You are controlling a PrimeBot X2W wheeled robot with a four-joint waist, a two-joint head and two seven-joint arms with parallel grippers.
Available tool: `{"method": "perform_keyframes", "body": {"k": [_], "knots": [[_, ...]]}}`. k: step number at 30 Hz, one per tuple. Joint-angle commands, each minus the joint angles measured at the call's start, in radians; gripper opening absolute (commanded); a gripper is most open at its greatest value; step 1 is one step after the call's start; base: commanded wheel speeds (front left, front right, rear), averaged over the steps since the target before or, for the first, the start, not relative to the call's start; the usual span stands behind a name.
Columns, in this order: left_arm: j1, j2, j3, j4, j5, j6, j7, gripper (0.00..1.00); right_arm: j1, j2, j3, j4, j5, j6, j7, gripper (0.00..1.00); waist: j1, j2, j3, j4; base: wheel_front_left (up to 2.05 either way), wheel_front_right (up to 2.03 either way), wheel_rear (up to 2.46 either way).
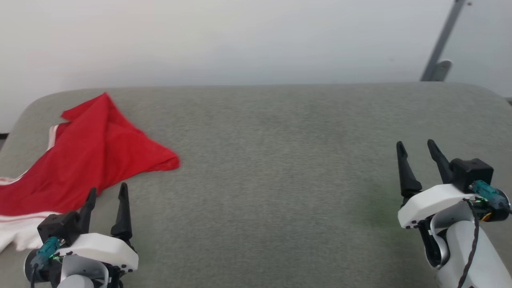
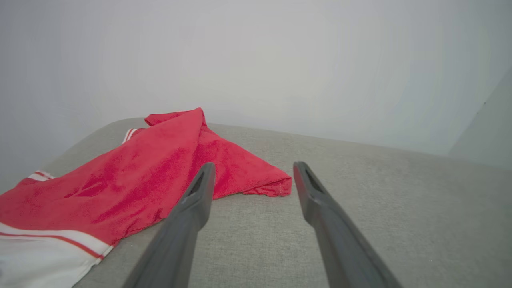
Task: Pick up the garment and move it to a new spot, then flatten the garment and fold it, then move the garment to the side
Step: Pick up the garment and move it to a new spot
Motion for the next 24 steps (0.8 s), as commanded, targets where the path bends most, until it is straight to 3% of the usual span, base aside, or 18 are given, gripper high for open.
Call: {"method": "perform_keyframes", "body": {"k": [1,24], "knots": [[-0.017,-0.001,0.007,0.005,0.019,-0.002,-0.007,1.0,-0.006,0.001,0.007,-0.011,-0.016,0.0,-0.008,1.0,0.0,0.0,0.002,0.03,0.0,0.0,0.0],[0.093,-0.077,0.162,-0.067,0.197,0.055,-0.049,1.0,-0.044,0.08,0.196,0.019,-0.104,0.0,-0.051,1.0,0.0,0.0,0.005,0.427,0.0,0.0,0.0]]}}
